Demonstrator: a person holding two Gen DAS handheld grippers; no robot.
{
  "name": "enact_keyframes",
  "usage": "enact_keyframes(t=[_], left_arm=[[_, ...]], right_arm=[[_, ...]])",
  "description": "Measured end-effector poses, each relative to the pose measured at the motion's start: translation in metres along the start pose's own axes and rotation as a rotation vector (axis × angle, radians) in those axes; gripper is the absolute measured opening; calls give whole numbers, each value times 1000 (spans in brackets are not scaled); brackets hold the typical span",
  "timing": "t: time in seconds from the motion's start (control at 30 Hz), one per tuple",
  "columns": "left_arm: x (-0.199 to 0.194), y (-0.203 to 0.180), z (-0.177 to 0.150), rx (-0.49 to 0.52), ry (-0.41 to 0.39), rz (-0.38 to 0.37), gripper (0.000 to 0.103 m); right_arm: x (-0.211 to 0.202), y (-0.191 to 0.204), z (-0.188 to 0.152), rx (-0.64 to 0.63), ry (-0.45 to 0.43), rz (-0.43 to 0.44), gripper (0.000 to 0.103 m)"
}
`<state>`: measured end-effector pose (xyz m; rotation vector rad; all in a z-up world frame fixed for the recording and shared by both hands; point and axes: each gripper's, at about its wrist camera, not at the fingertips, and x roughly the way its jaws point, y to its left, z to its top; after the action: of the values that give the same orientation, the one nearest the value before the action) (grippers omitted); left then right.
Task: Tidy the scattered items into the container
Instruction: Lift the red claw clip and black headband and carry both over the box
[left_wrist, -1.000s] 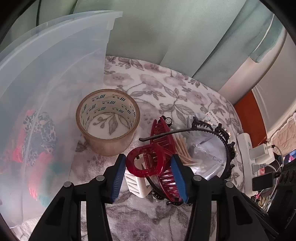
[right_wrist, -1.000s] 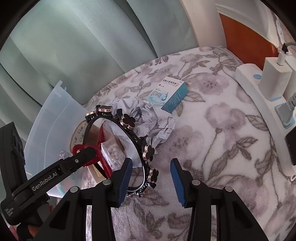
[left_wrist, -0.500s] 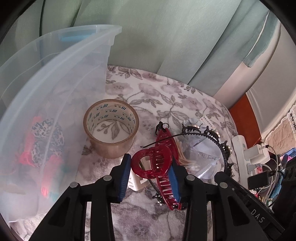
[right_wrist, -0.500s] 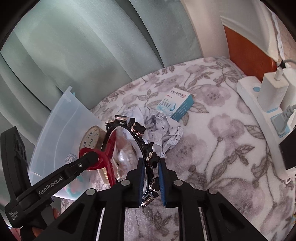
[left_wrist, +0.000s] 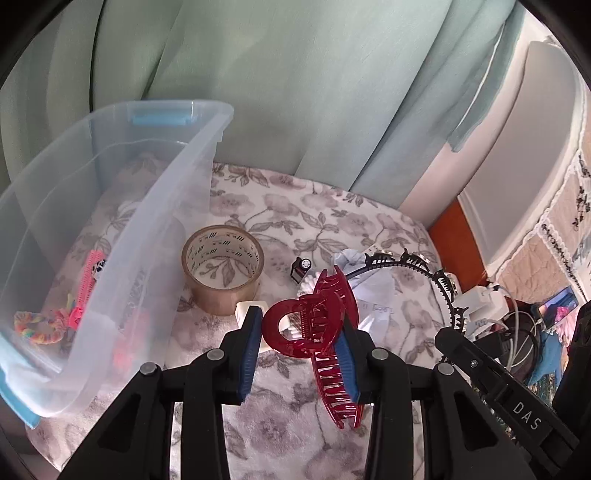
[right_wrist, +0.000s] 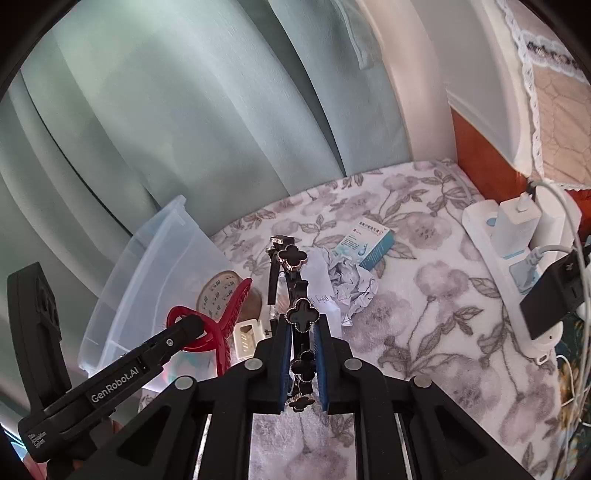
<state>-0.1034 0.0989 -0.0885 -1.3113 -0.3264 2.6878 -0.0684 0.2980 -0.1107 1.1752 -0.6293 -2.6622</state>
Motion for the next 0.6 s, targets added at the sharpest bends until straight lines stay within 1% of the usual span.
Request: enact_keyframes(t=[0.13, 0.33, 0.6], left_arm=[[-18, -2, 0, 17, -27, -12, 40], [-43, -3, -1, 40, -62, -29, 40], [-76, 2, -3, 46, -111, -51, 40]], right_arm=[[-19, 6, 0, 6, -15, 1, 13], [-47, 19, 4, -12, -63, 3, 13], [-79, 42, 4, -50, -124, 14, 13]])
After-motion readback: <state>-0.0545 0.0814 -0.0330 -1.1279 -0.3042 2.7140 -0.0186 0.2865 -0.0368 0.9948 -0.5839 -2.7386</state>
